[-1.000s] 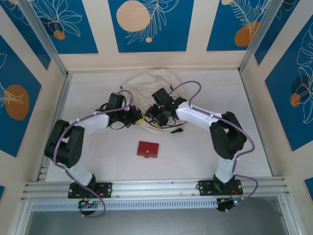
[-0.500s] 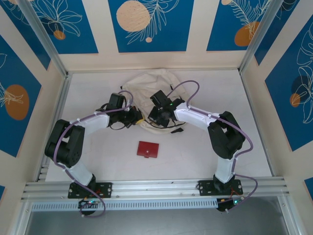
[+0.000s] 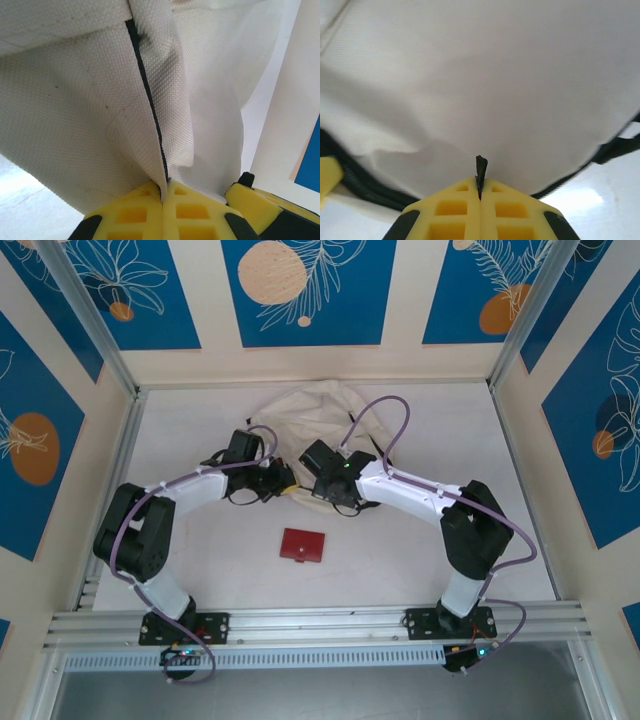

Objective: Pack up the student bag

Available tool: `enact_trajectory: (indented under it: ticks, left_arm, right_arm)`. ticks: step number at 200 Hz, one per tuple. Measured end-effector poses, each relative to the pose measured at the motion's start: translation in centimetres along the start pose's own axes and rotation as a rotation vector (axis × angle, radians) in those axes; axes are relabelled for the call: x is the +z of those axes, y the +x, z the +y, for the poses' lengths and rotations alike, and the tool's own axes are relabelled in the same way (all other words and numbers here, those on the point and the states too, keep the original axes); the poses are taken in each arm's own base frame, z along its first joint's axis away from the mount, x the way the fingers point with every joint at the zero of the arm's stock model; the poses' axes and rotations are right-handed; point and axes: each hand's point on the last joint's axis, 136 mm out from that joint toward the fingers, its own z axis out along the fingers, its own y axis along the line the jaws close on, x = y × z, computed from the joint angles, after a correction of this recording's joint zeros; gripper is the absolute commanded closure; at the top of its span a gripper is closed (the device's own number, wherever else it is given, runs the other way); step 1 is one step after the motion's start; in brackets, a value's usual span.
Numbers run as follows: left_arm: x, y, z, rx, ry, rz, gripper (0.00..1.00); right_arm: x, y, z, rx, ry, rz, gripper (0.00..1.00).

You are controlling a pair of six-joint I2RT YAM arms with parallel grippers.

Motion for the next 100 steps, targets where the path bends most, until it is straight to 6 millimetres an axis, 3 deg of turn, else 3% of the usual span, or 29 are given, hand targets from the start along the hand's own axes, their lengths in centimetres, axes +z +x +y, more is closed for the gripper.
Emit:
enact_trajectory:
  ticks: [65,100]
  left_arm:
    - [0.1,0.0,0.5,-0.010,-0.020,0.005,1.00]
    - [-0.1,-0.2,0.5,0.001,-0.025,0.004,1.00]
  right_arm:
    - [0.0,-0.8,-1.9,-0.004,0.084,-0.054,1.00]
    - [-0.3,-2.2,-2.9,0.008,0.083,-0.081,1.00]
